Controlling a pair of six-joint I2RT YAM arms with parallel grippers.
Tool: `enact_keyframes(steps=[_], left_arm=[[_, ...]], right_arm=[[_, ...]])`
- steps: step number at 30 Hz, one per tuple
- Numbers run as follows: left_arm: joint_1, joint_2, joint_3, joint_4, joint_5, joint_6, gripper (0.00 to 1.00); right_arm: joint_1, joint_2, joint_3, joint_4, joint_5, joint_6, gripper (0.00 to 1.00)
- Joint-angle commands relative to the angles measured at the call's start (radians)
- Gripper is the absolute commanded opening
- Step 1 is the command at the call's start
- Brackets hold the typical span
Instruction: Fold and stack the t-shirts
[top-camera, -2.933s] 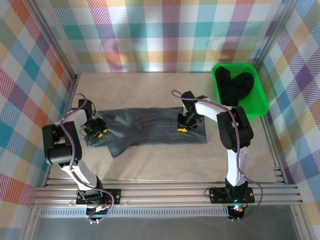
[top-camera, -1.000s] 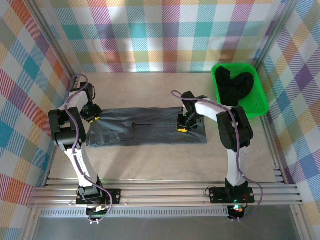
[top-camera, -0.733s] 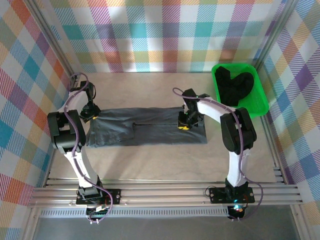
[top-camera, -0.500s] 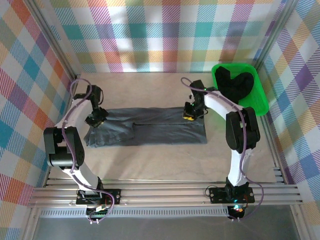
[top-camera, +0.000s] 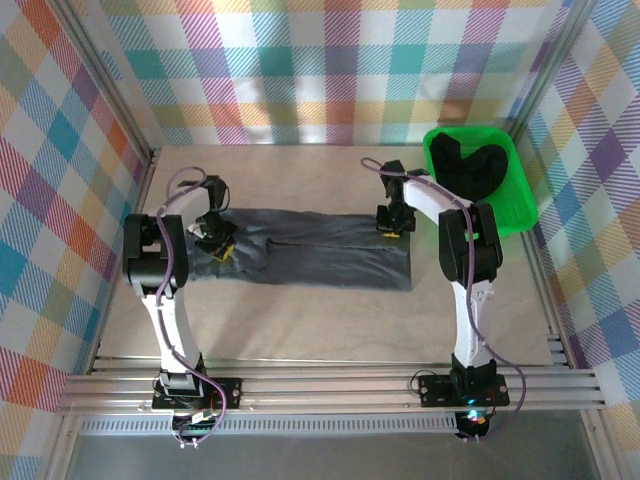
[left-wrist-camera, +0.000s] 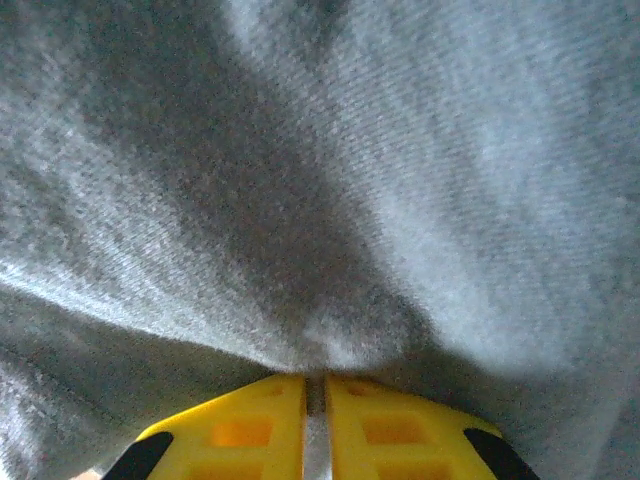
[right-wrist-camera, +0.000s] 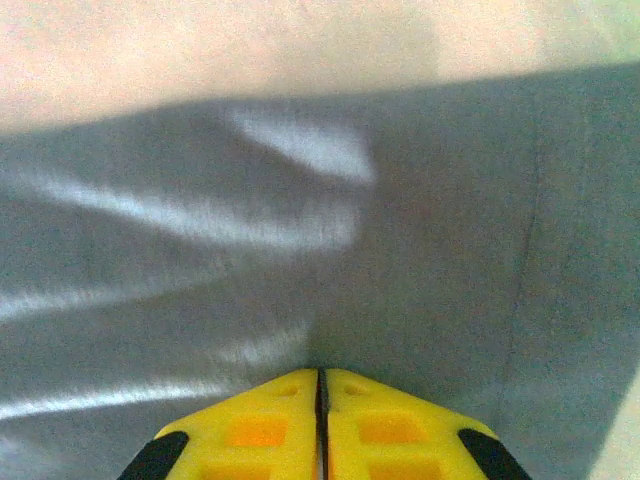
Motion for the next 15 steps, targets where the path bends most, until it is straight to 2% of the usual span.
enact_keyframes(steps=[1, 5, 9, 15], left_arm=[[-0.049, 0.14, 0.179, -0.028, -0.029, 0.027, 0.15], [-0.121, 0.321, 0.476, -0.072, 0.004, 0.088, 0.15], [-0.202, 0.473, 0.741, -0.087, 0.046, 0.123, 0.15], [-0.294, 0.598, 0.861, 0.201, 0.226, 0.106, 0.2]], right_arm=[[0.032, -0.08, -0.18, -0.095, 0.039, 0.044, 0.1], [0.096, -0.228, -0.398, -0.07, -0.006, 0.144, 0.1], [0.21, -0.336, -0.569, -0.028, -0.091, 0.264, 0.1], [0.395, -0.356, -0.617, 0.091, -0.243, 0.403, 0.12]])
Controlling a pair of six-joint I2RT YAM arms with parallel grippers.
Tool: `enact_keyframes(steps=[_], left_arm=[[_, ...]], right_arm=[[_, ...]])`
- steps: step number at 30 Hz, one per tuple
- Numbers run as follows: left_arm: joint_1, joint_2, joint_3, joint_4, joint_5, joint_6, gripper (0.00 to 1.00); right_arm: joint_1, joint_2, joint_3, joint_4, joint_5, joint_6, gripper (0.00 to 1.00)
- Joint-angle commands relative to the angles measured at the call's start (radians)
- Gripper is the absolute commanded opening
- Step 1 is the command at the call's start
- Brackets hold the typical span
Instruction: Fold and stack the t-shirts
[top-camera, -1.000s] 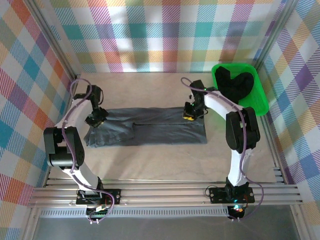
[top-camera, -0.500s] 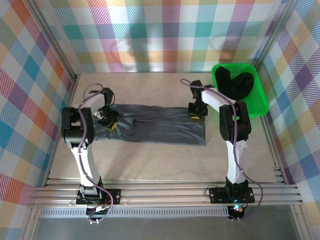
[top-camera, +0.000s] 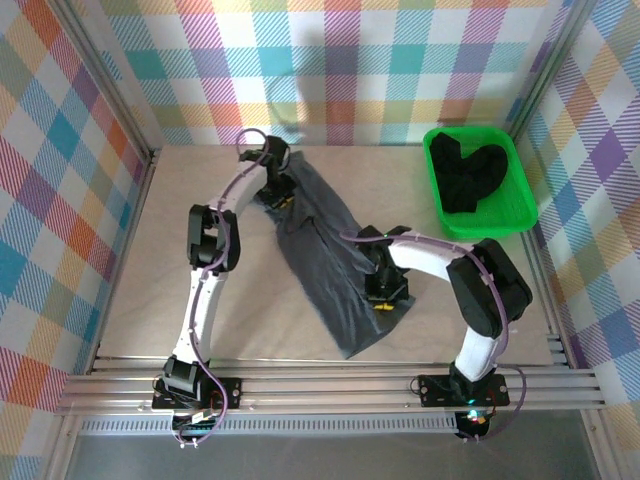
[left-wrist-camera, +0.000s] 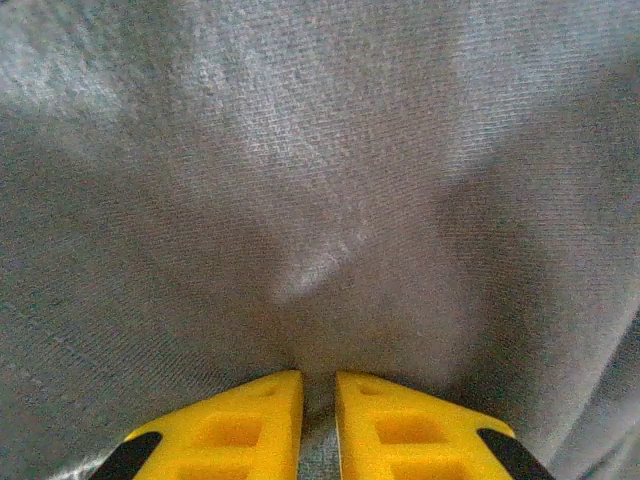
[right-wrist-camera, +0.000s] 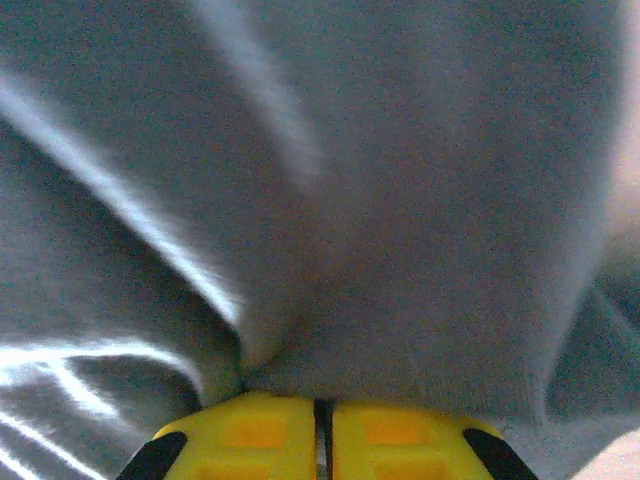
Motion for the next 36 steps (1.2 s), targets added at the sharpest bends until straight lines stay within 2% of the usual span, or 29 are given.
enact_keyframes(steps=[1, 4, 8, 12, 18, 21, 23, 28, 32, 36], left_arm=[[-0.048, 0.119, 0.053, 0.165, 0.161, -0.008, 0.21], [-0.06, 0.217, 0.206, 0.2, 0.194, -0.019, 0.25], [-0.051, 0.3, 0.331, 0.355, 0.234, -0.067, 0.36], [-0.024, 0.318, 0.421, 0.345, 0.183, -0.068, 0.41], [-0.008, 0.085, 0.407, 0.179, -0.002, 0.095, 0.57], [-0.014, -0.064, 0.349, 0.082, -0.08, 0.134, 0.61], [-0.021, -0.187, 0.212, 0.044, -0.089, 0.136, 0.61], [-0.042, -0.567, -0.436, 0.061, -0.012, 0.124, 0.6], [-0.058, -0.831, -0.958, 0.099, 0.213, 0.142, 0.54], [-0.131, -1.011, -1.31, 0.1, 0.336, 0.177, 0.58]], right_arm=[[0.071, 0.047, -0.018, 0.114, -0.146, 0.131, 0.12], [0.1, 0.102, 0.027, 0.155, -0.193, 0.164, 0.12], [0.105, 0.155, 0.111, 0.154, -0.222, 0.165, 0.13], [0.105, 0.131, 0.158, 0.126, -0.224, 0.184, 0.15], [0.094, -0.065, 0.118, 0.075, -0.188, 0.222, 0.26], [0.06, -0.181, 0.063, 0.042, -0.162, 0.219, 0.3], [0.019, -0.247, 0.007, 0.036, -0.154, 0.204, 0.33], [-0.091, -0.35, -0.139, 0.049, -0.159, 0.103, 0.37], [-0.102, -0.333, -0.19, 0.055, -0.204, 0.037, 0.42], [-0.096, -0.271, -0.244, 0.101, -0.26, 0.027, 0.42]])
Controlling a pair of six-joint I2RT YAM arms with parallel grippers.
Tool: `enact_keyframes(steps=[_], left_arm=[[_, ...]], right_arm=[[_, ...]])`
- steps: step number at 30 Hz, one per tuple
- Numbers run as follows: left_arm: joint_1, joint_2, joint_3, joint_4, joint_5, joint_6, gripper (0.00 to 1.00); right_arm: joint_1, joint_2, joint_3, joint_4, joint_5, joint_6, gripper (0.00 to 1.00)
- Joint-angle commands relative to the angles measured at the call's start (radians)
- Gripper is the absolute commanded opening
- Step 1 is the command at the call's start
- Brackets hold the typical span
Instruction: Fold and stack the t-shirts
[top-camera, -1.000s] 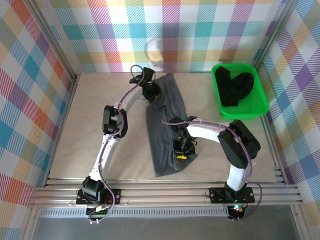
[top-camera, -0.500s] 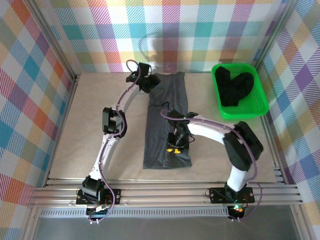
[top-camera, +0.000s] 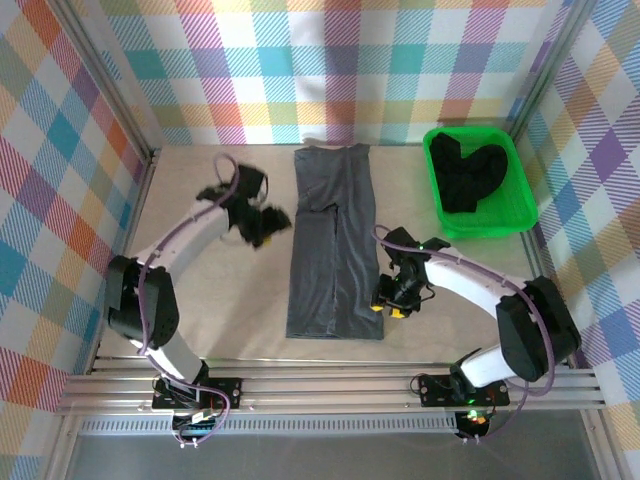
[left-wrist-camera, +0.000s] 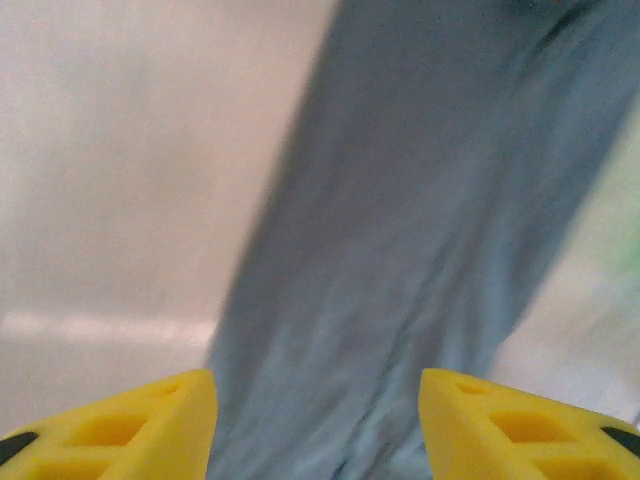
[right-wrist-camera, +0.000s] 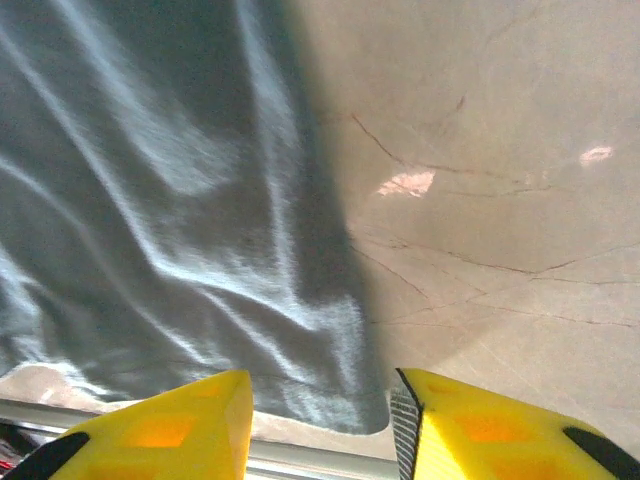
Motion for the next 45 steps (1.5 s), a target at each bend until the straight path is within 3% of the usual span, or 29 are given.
enact_keyframes(steps=[1, 5, 13, 15, 22, 26, 28, 32, 35, 39, 45], left_arm=[[-0.068, -0.084, -0.24, -0.014, 0.189, 0.016, 0.59], [-0.166, -0.148, -0.404, 0.123, 0.233, -0.099, 0.6], [-0.284, -0.027, -0.417, 0.223, 0.212, -0.141, 0.53], [-0.296, -0.001, -0.405, 0.244, 0.218, -0.146, 0.48], [-0.325, 0.04, -0.363, 0.208, 0.207, -0.121, 0.17], [-0.325, 0.014, -0.376, 0.168, 0.212, -0.098, 0.09], [-0.325, -0.002, -0.386, 0.144, 0.212, -0.086, 0.07], [-0.325, -0.035, -0.414, 0.11, 0.235, -0.072, 0.04], [-0.326, -0.076, -0.457, 0.11, 0.279, -0.087, 0.02], [-0.327, -0.13, -0.499, 0.122, 0.329, -0.11, 0.02], [-0.323, -0.184, -0.435, 0.118, 0.264, -0.177, 0.02]], right_arm=[[0.009, 0.047, -0.036, 0.031, -0.065, -0.046, 0.43], [0.021, 0.107, -0.02, 0.062, -0.096, -0.045, 0.43], [0.034, 0.173, -0.009, 0.09, -0.109, -0.029, 0.36], [0.036, 0.173, -0.006, 0.096, -0.122, -0.018, 0.36], [0.083, 0.162, 0.004, 0.04, -0.127, 0.027, 0.38], [0.099, 0.128, -0.025, 0.034, -0.119, 0.053, 0.38], [0.099, 0.122, -0.036, 0.04, -0.109, 0.059, 0.32], [0.099, 0.111, -0.027, 0.034, -0.082, 0.06, 0.1], [0.099, 0.081, -0.024, 0.011, -0.064, 0.06, 0.0], [0.099, 0.04, -0.031, -0.023, -0.066, 0.052, 0.0], [0.098, -0.023, 0.014, -0.056, -0.109, 0.071, 0.0]])
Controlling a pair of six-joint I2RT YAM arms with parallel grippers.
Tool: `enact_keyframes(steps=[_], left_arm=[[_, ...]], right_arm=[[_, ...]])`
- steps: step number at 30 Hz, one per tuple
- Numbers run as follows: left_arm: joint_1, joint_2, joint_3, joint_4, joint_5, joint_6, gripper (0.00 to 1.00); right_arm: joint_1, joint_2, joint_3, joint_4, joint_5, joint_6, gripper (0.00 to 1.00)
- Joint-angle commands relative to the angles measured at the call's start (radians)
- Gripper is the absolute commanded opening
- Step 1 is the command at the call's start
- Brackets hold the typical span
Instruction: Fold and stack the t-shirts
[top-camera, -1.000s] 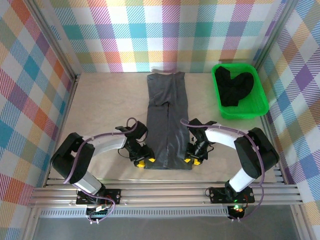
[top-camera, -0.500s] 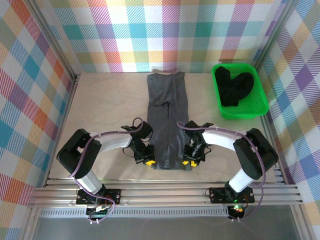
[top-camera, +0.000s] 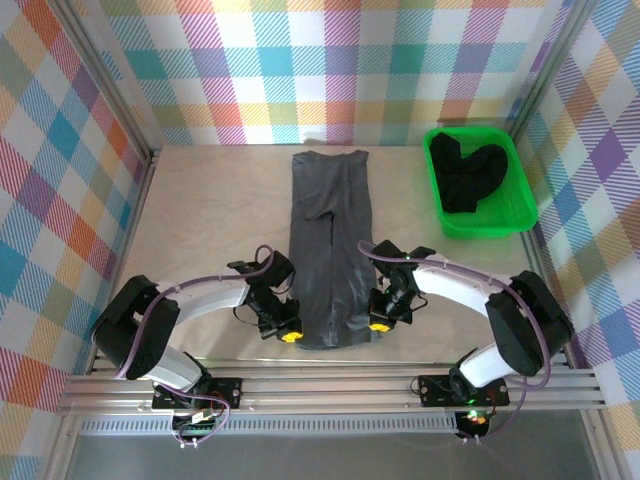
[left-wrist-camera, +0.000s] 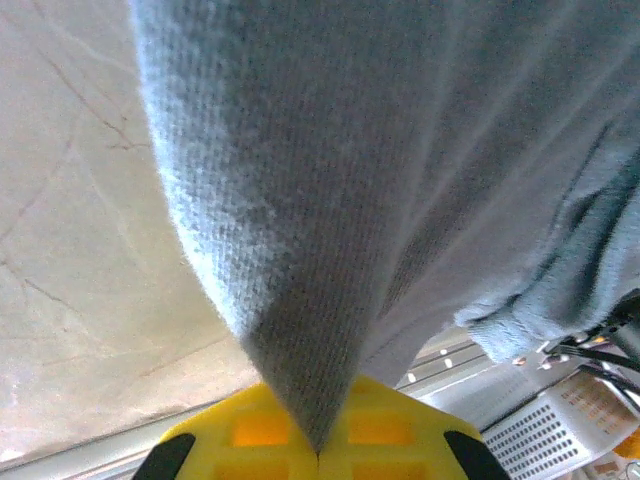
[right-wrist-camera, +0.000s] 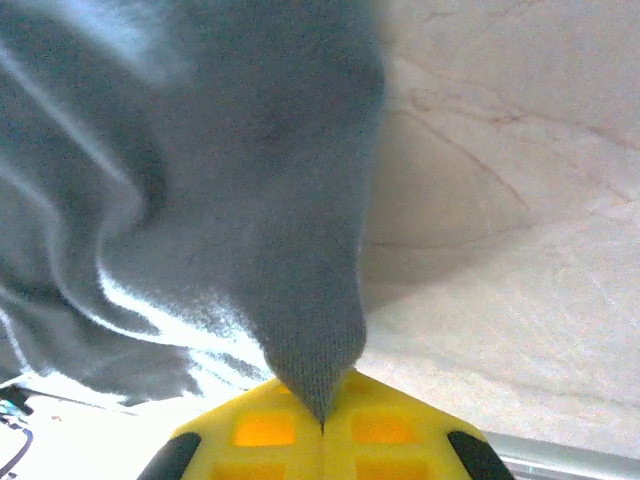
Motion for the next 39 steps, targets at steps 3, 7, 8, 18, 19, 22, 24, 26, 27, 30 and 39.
enact_keyframes(steps=[3, 7, 8, 18, 19, 22, 24, 26, 27, 30, 39], left_arm=[[0.028, -0.087, 0.13, -0.09, -0.108, -0.084, 0.02], [0.126, -0.098, 0.215, -0.043, -0.155, -0.143, 0.02], [0.15, -0.082, 0.245, -0.024, -0.158, -0.149, 0.02], [0.33, 0.292, 0.626, -0.004, -0.175, -0.076, 0.04], [0.337, 0.328, 0.659, -0.013, -0.179, -0.062, 0.04], [0.36, 0.447, 0.741, -0.011, -0.173, -0.034, 0.21], [0.369, 0.506, 0.788, 0.014, -0.168, -0.007, 0.43], [0.373, 0.507, 0.81, 0.016, -0.196, 0.003, 0.51], [0.374, 0.48, 0.797, 0.027, -0.213, 0.008, 0.57], [0.374, 0.357, 0.693, 0.033, -0.278, -0.001, 0.61], [0.311, 0.083, 0.151, 0.264, -0.224, -0.3, 0.55]], right_arm=[[-0.018, -0.052, 0.108, -0.097, -0.003, 0.033, 0.0], [-0.083, -0.029, 0.218, -0.106, 0.023, 0.04, 0.0], [-0.103, -0.009, 0.257, -0.108, 0.034, 0.033, 0.0], [-0.259, 0.348, 0.662, -0.083, 0.069, -0.044, 0.0], [-0.268, 0.386, 0.696, -0.083, 0.06, -0.05, 0.0], [-0.296, 0.501, 0.789, -0.075, 0.036, -0.065, 0.06], [-0.314, 0.544, 0.825, -0.041, 0.018, -0.076, 0.28], [-0.323, 0.555, 0.85, -0.041, 0.04, -0.087, 0.4], [-0.325, 0.551, 0.861, -0.057, 0.055, -0.091, 0.44], [-0.325, 0.489, 0.811, -0.057, 0.092, -0.102, 0.6], [-0.289, 0.201, 0.332, 0.122, 0.056, -0.035, 0.63]])
